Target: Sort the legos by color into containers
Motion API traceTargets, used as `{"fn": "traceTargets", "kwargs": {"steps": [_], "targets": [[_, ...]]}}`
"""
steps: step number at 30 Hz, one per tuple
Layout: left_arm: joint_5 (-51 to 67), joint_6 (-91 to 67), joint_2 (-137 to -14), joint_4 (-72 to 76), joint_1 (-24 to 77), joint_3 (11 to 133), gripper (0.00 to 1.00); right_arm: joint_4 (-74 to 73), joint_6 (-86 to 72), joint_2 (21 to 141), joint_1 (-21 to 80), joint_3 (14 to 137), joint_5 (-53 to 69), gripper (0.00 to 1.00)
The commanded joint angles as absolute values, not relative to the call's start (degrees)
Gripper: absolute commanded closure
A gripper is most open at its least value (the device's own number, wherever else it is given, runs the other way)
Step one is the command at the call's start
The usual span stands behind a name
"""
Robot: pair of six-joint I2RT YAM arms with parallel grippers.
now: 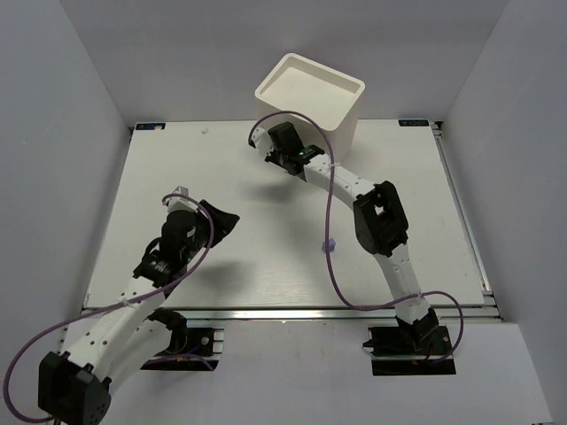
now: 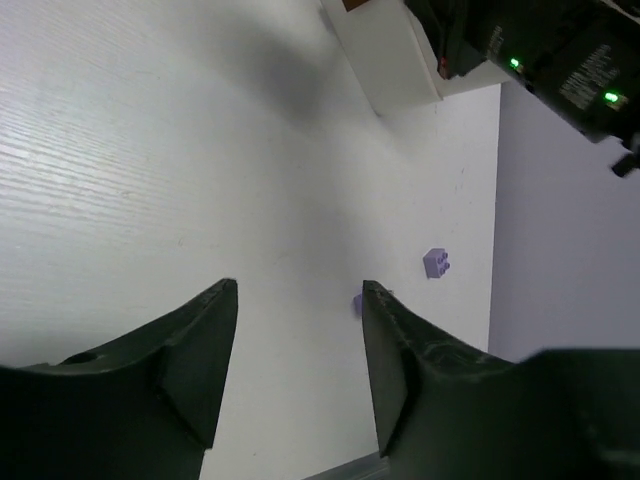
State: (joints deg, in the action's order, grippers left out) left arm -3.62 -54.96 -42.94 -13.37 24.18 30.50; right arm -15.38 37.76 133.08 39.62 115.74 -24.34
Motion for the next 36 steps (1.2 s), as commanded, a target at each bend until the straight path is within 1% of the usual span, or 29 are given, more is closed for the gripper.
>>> {"fn": "traceTargets", "kwargs": {"steps": [1, 2, 3, 4, 5, 6, 7, 8, 9, 10, 11, 12, 13, 14, 15, 16, 17, 19, 20, 23, 24, 28, 32, 36], "targets": [[-0.18, -54.58, -47.96, -0.64, 24.43, 28.31, 0.39, -32.04, 39.18, 123.79, 37.18, 119.53, -0.95, 1.0], [-0.09, -54.58, -49.9, 6.0, 24.43, 27.34, 0.47, -34.52, 40.42, 121.66, 36.57, 118.14, 13.13, 1.0], [-0.09, -54.41, -51.92, 9.11, 24.43, 27.07, 0.69, -38.37, 41.47, 119.81, 36.39, 117.08, 18.14, 0.98], [1.83, -54.32, -56.64, 11.49, 24.43, 27.07, 0.79, -39.36, 41.92, 116.66, 36.3, 116.03, 24.63, 0.9], [2.11, -54.06, -59.39, 15.69, 24.43, 28.03, 0.86, -40.07, 41.31, 115.15, 36.12, 113.58, 26.87, 0.85], [2.37, -53.62, -62.29, 17.39, 24.43, 28.99, 0.93, -40.17, 40.35, 113.66, 35.86, 112.08, 29.07, 0.82], [2.72, -52.22, -68.14, 18.97, 24.43, 30.13, 0.93, -39.73, 39.21, 110.95, 35.25, 110.49, 31.79, 0.8], [4.12, -51.25, -71.16, 22.12, 24.43, 33.02, 0.92, -39.12, 36.15, 109.35, 34.98, 106.82, 32.77, 0.74], [5.17, -50.11, -74.41, 23.45, 24.43, 34.61, 0.9, -38.76, 34.73, 108.12, 33.41, 104.96, 34.18, 0.72], [6.06, -47.75, -77.31, 24.34, 24.43, 36.72, 0.8, -38.24, 33.67, 105.23, 33.05, 103.29, 37.76, 0.71], [7.8, -46.51, -83.17, 24.95, 24.43, 38.91, 0.73, -37.97, 31.57, 103.64, 32.44, 101.36, 39.88, 0.69], [8.43, -45.28, -86.19, 24.7, 24.43, 43.72, 0.66, -37.62, 30.77, 102.14, 31.21, 97.34, 41.64, 0.68], [9.31, -42.13, -89.09, 24.61, 24.43, 46.29, 0.57, -37.36, 30.24, 98.74, 30.07, 95.38, 45.23, 0.67], [10.1, -40.62, -94.34, 24.44, 24.96, 48.67, 0.54, -36.83, 30.06, 96.79, 29.62, 93.27, 47.26, 0.65], [11.85, -39.13, -96.74, 24.69, 24.96, 52.95, 0.53, -35.78, 29.71, 94.85, 28.66, 88.47, 48.68, 0.63], [12.21, -36.33, -98.94, 24.78, 24.96, 55.09, 0.5, -34.47, 28.92, 90.66, 27.52, 86.16, 50.43, 0.59], [12.39, -35.17, -100.79, 25.31, 24.96, 56.76, 0.45, -31.49, 28.22, 88.35, 26.55, 83.52, 50.97, 0.52], [13.79, -31.93, -106.07, 26.62, 24.96, 61.14, 0.44, -28.4, 25.15, 82.57, 25.41, 76.93, 51.85, 0.46], [13.97, -31.47, -107.74, 27.85, 24.96, 62.56, 0.42, -26.39, 24.18, 80.79, 23.83, 75.34, 52.12, 0.4], [15.38, -28.66, -114.16, 27.26, 24.96, 69.24, 0.41, -25.58, 22.06, 75.51, 20.93, 70.41, 52.29, 0.35], [15.21, -27.52, -116.87, 26.64, 24.96, 71.08, 0.41, -25.05, 21.71, 73.41, 20.31, 69.36, 52.64, 0.35], [13.89, -17.18, -121.36, 24.17, 24.96, 78.12, 0.41, -22.42, 21.18, 68.91, 16.44, 63.99, 53.26, 0.34], [11.25, -10.73, -123.66, 21.36, 24.96, 83.04, 0.38, -21.97, 20.74, 68.11, 13.63, 62.23, 54.31, 0.34], [10.73, -8.35, -126.47, 17.67, 24.35, 87.71, 0.38, -20.13, 18.99, 68.64, 10.82, 61.61, 55.98, 0.34]]}}
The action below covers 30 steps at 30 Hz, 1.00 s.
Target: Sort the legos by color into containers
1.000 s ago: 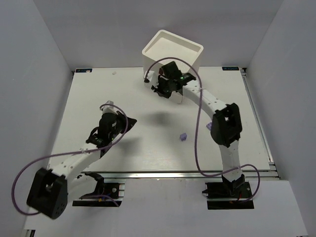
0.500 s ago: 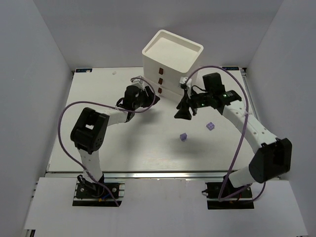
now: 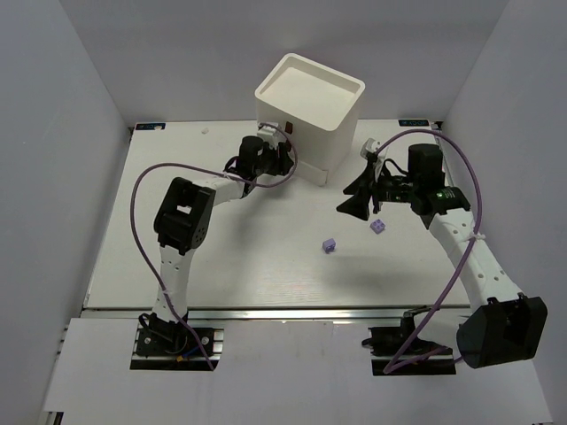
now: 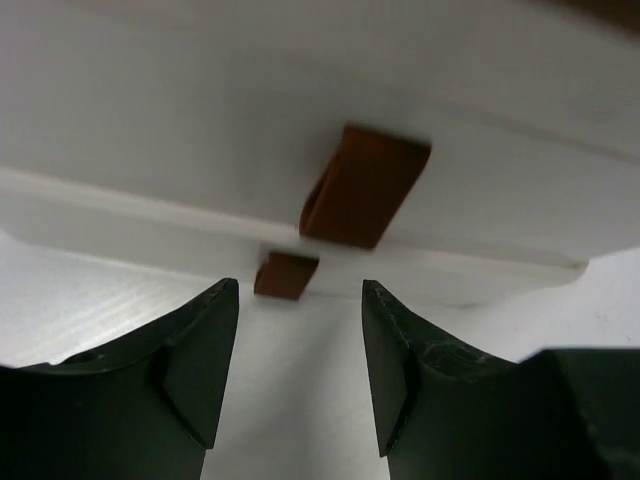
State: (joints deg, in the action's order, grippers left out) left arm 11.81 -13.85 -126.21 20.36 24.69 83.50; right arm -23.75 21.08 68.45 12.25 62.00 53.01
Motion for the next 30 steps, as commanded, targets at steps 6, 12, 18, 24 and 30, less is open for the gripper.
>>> {"fn": "traceTargets", "kwargs": {"steps": [6, 12, 18, 24, 30], "targets": [[10.46, -7.03, -130.16, 16.35, 24.35, 92.63, 0.39, -18.98, 17.93, 70.22, 8.35, 62.23, 57.83, 0.34], [10.63, -8.87, -132.1, 16.96, 24.35, 93.96, 0.62, -19.42, 17.93, 70.84, 6.42, 62.4, 59.06, 0.34], [10.9, -10.11, -131.93, 18.98, 24.35, 93.17, 0.81, -19.69, 18.28, 71.02, 5.54, 62.14, 59.59, 0.34], [11.51, -11.6, -129.2, 22.05, 24.35, 87.99, 1.0, -22.41, 21.44, 70.93, 5.1, 61.52, 58.71, 0.34], [11.07, -13.36, -117.17, 25.66, 23.82, 72.62, 1.0, -25.48, 27.06, 70.93, 5.36, 60.21, 55.81, 0.34]]}}
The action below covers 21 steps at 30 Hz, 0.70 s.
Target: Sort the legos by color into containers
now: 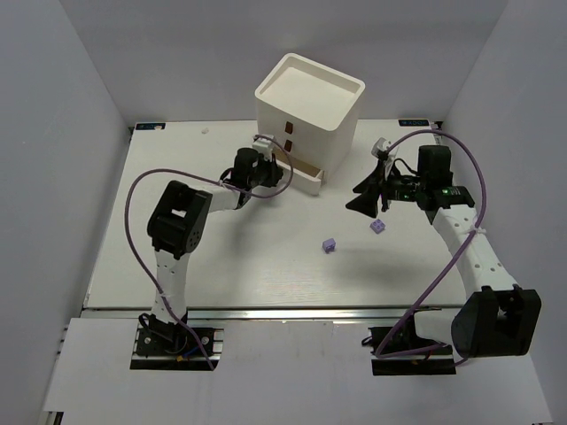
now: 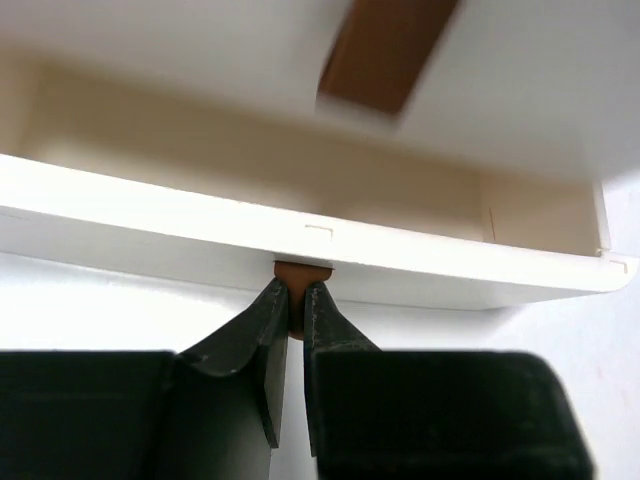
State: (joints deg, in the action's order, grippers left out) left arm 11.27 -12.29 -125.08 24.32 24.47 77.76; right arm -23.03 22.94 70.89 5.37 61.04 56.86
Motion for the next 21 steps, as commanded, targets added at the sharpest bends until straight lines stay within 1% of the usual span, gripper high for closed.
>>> {"fn": "traceTargets", "kwargs": {"steps": [1, 2, 7, 8, 9, 10, 11, 12, 13, 14, 16, 18, 19, 21], "targets": [[11.07, -13.36, -115.77, 25.75, 23.82, 70.77, 1.0, -26.53, 27.94, 71.19, 5.36, 60.12, 55.46, 0.34], [10.99, -13.71, -113.23, 25.49, 23.82, 67.79, 1.0, -27.15, 29.52, 71.28, 5.36, 59.77, 54.68, 0.34], [10.55, -14.85, -107.94, 24.79, 23.82, 61.35, 1.0, -29.53, 32.43, 72.77, 5.62, 60.11, 53.0, 0.33], [10.46, -15.03, -107.32, 24.26, 23.82, 60.83, 0.96, -30.14, 32.78, 73.12, 5.62, 60.29, 52.21, 0.32], [10.28, -15.38, -107.14, 23.39, 23.82, 61.17, 0.81, -30.67, 33.31, 73.56, 5.54, 60.82, 51.6, 0.23], [9.41, -15.9, -107.05, 21.73, 23.82, 61.95, 0.48, -31.63, 33.83, 74.61, 5.62, 61.26, 50.63, 0.2], [8.45, -16.6, -107.05, 20.4, 23.82, 62.83, 0.36, -32.6, 34.1, 75.05, 5.71, 61.69, 48.19, 0.15], [8.35, -16.52, -106.62, 19.17, 23.82, 63.97, 0.3, -33.04, 34.62, 75.67, 5.71, 62.31, 46.77, 0.11], [8.61, -16.44, -106.26, 19.07, 23.82, 64.33, 0.28, -33.74, 35.06, 76.72, 5.89, 62.75, 45.1, 0.11], [8.7, -16.96, -105.91, 18.64, 23.82, 64.77, 0.22, -34.18, 35.33, 77.16, 5.8, 63.01, 41.17, 0.11], [8.79, -17.4, -104.51, 17.49, 23.82, 65.74, 0.21, -33.05, 34.02, 78.22, 5.8, 62.93, 35.71, 0.11], [9.14, -18.8, -103.1, 16.88, 23.82, 65.48, 0.22, -31.57, 33.32, 78.75, 5.45, 63.02, 29.91, 0.11], [9.31, -20.2, -101.01, 16.79, 23.82, 64.52, 0.24, -30.16, 29.05, 78.75, 5.71, 62.23, 23.01, 0.11], [8.71, -22.05, -98.71, 16.87, 23.82, 62.85, 0.55, -27.52, 26.9, 78.58, 5.71, 61.53, 19.35, 0.11]]}}
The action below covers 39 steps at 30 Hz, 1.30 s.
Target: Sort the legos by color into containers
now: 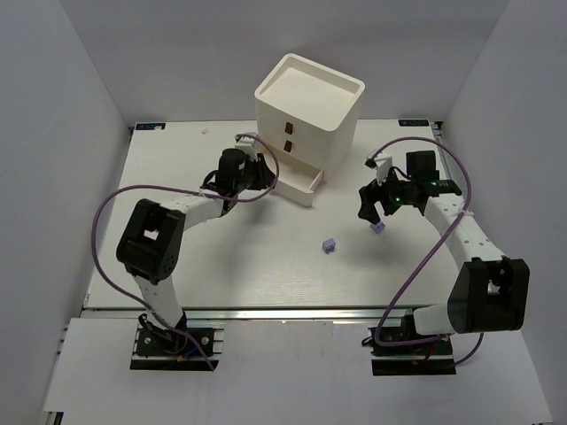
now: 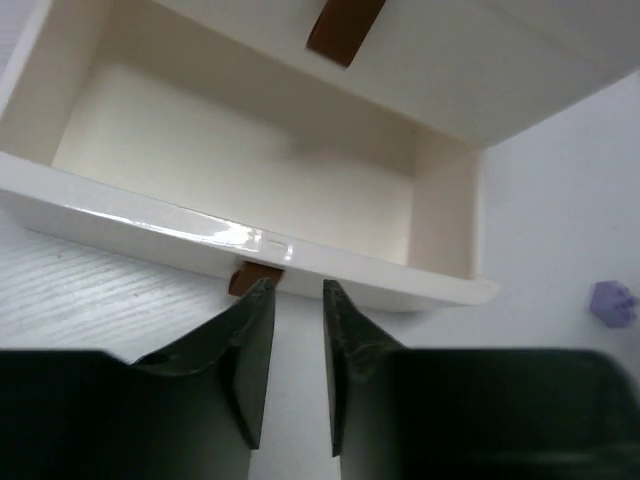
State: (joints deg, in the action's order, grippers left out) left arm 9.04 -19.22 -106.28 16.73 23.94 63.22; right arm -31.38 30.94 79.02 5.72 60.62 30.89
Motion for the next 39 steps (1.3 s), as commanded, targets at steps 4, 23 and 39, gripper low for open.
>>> {"fn": "traceTargets", "kwargs": {"steps": [4, 23, 39], "targets": [[7.04, -31.34, -89.94, 14.68, 23.82, 57.76, 1.0, -28.03, 21.81, 80.68, 5.8, 60.29, 10.05, 0.12], [13.62, -49.75, -69.96, 2.56, 26.63, 44.21, 0.43, -29.89, 24.26, 97.29, 8.35, 60.47, 2.29, 0.31], [14.06, -46.94, -68.89, 1.23, 33.21, 40.78, 0.54, -32.6, 34.59, 92.39, 11.24, 65.03, 18.69, 1.0]]}}
